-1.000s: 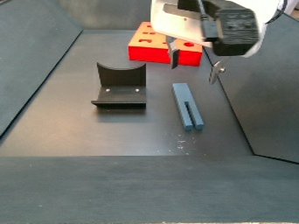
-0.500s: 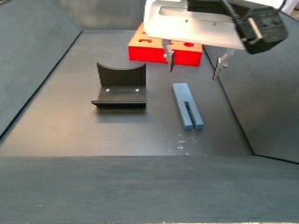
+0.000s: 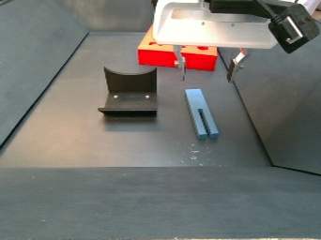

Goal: Pick up the double-square object. Move up. Rotate the double-square object. Place the double-square object on the fixture. Regrasp the double-square object. Move to above the board. Insert the double-square object.
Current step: Rotate the double-square object.

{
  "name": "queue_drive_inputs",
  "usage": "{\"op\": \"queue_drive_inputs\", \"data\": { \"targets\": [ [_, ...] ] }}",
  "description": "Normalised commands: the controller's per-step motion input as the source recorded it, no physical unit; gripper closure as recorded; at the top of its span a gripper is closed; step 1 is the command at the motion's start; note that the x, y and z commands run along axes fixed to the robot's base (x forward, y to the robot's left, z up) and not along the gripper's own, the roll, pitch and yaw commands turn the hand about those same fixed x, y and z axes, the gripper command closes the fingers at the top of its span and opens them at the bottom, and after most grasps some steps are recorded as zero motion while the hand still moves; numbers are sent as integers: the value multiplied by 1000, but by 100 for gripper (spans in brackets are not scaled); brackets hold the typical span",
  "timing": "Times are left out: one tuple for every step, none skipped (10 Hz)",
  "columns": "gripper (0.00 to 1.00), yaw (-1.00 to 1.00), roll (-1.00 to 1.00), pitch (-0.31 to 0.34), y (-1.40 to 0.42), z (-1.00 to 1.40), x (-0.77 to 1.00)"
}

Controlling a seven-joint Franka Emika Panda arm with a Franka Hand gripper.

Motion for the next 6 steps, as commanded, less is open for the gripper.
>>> {"op": "queue_drive_inputs", "data": {
  "targets": [
    [0,0,0,0,0,-1000,0],
    [0,-40,0,-4,0,-1000,3],
    [0,-40,-7,-25,0,-1000,18],
    [0,-33,-14,-27,1,-1000,21],
    [0,-14,-36,-32,3,-1000,32],
    [0,-8,-45,-33,3,-1000,39]
  ]
}}
